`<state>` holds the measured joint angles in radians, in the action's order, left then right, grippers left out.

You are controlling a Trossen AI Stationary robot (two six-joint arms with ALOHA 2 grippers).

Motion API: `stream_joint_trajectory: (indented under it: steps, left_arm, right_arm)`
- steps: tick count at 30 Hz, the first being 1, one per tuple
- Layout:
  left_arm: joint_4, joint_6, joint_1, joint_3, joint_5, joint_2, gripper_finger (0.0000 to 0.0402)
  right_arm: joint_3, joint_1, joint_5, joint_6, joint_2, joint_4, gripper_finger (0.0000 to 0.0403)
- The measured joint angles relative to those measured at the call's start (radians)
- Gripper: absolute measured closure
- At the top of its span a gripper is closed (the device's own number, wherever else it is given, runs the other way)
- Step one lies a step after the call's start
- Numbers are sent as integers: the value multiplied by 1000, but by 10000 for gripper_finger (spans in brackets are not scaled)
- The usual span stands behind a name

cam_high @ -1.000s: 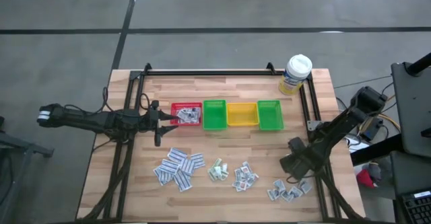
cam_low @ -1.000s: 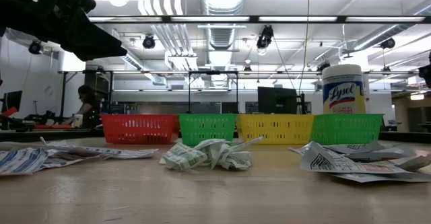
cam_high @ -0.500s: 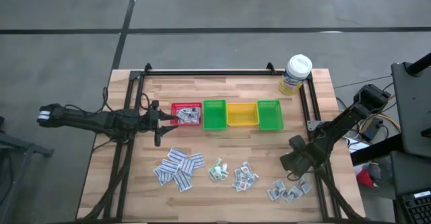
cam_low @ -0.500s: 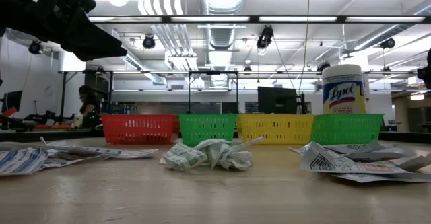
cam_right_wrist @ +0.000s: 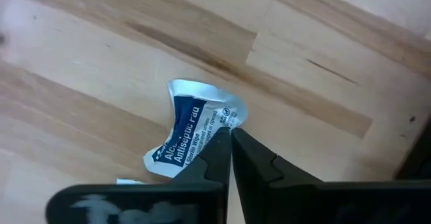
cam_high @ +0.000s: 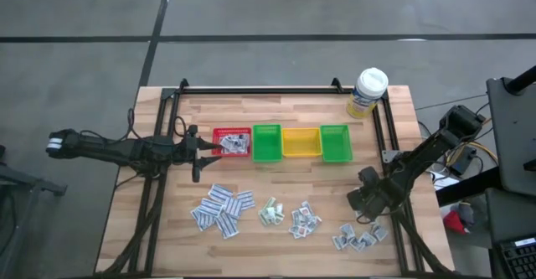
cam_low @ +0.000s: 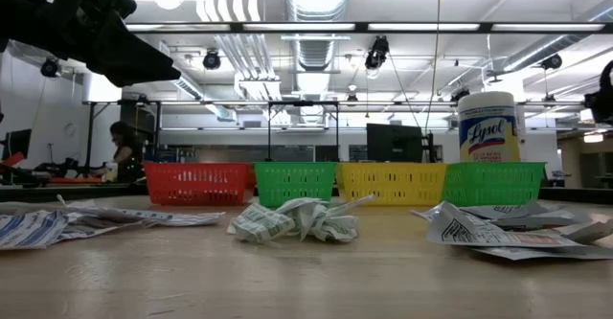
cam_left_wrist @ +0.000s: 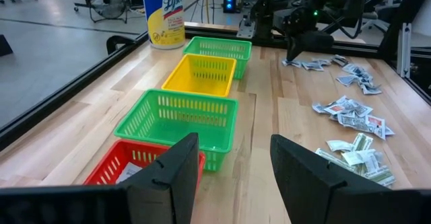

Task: Pick & Place First Aid Supplies
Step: Put the alcohol pad into the red basket

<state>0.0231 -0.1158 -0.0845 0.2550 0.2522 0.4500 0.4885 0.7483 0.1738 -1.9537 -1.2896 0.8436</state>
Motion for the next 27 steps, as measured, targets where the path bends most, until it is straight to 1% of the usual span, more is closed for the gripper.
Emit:
stream_joint_trajectory:
  steps: [5, 8, 17, 19, 23, 27]
  left_arm:
    - [0, 0, 0, 0, 0, 0, 223]
    - [0, 0, 0, 0, 0, 0, 223]
    - [0, 0, 0, 0, 0, 0, 223]
    - [0, -9, 0, 0, 0, 0, 223]
    - [-2, -24, 0, 0, 0, 2, 223]
    - [-31, -64, 0, 0, -3, 31, 223]
  right_arm:
    - [0, 0, 4, 25, 0, 6, 394]
    - [0, 0, 26, 42, 0, 9, 394]
    - [47, -2, 178, 129, 3, 10, 395]
    - [60, -1, 224, 143, 6, 9, 395]
    - [81, -2, 345, 230, 9, -51, 395]
    - [91, -2, 509, 340, 10, -172, 395]
